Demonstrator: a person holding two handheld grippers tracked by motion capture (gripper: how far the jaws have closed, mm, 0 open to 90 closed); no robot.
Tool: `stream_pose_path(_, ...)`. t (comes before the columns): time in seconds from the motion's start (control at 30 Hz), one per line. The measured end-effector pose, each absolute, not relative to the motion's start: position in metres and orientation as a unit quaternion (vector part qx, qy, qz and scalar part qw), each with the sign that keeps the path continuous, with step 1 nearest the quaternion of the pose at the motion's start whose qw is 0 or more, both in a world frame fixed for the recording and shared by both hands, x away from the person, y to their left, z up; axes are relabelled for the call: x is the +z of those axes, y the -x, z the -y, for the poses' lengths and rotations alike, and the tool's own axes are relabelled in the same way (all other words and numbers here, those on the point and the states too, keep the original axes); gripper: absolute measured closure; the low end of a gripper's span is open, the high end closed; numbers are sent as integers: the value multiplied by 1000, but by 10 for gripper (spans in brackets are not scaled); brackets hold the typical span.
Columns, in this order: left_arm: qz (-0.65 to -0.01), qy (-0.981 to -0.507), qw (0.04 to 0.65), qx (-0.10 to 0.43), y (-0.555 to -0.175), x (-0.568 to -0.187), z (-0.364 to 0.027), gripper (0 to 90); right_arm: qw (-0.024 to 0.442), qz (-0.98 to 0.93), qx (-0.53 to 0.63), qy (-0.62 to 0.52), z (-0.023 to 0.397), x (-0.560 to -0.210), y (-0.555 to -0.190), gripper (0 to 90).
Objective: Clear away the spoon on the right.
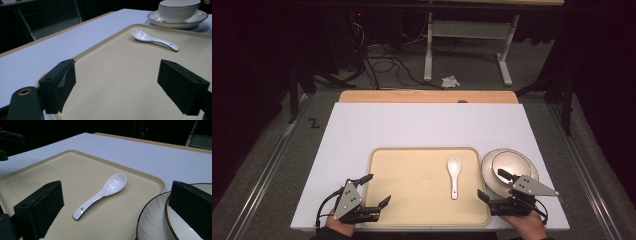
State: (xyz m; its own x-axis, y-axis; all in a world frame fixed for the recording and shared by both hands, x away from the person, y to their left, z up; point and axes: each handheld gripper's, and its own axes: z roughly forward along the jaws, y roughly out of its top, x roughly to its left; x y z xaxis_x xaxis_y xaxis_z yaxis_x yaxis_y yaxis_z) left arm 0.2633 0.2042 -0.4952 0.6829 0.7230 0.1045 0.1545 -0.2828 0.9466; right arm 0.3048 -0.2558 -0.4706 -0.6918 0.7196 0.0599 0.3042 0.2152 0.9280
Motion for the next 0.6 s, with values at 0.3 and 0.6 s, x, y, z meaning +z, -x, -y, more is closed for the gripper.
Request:
stream_pose_path(0.3,-290,-753,524,271,-263,-495,-204,158,199,-761,519,-334,253,-473,-304,6)
stream_pose_path(0.6,-290,-753,525,271,-263,-495,-204,158,199,-761,518,-338,253,-473,-305,7)
